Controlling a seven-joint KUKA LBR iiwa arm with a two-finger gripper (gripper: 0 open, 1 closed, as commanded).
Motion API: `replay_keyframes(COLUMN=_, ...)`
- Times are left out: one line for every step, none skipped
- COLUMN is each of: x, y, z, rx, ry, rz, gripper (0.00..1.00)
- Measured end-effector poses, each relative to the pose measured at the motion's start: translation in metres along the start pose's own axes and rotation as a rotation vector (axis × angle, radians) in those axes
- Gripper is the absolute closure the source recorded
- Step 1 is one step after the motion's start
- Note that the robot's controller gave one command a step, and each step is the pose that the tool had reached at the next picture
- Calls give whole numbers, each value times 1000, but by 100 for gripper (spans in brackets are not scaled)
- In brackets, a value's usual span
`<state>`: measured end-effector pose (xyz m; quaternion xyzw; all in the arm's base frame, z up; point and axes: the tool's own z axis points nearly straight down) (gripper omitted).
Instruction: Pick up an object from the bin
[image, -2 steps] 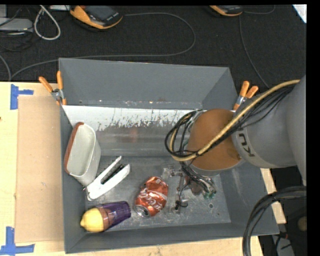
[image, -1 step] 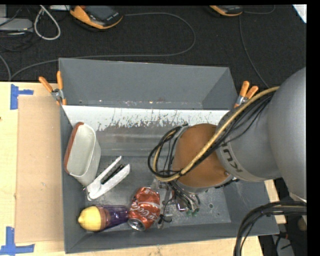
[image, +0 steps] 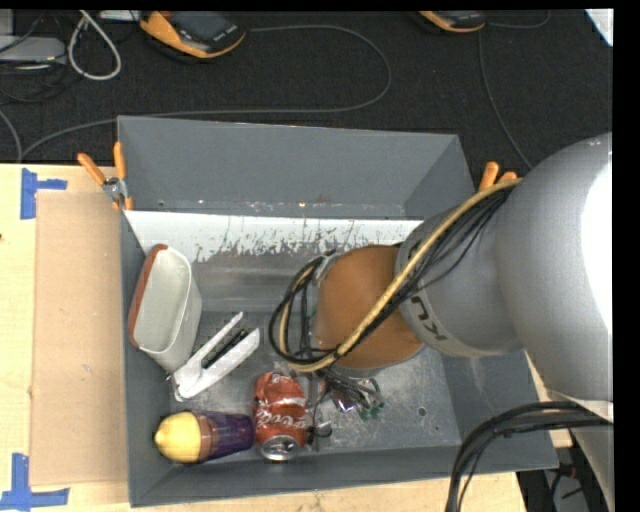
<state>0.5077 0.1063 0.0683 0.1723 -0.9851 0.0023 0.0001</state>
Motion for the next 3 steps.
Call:
replay_keyframes(x=12, y=20, z=0, rx=-3, ry=9, rz=446, gripper=100)
replay_keyframes(x=12, y=20, z=0, rx=-2, ry=9, rz=445, gripper=100)
replay_keyframes(x=14, y=20, z=-38, rx=-3, ry=18, rz=445, gripper=100)
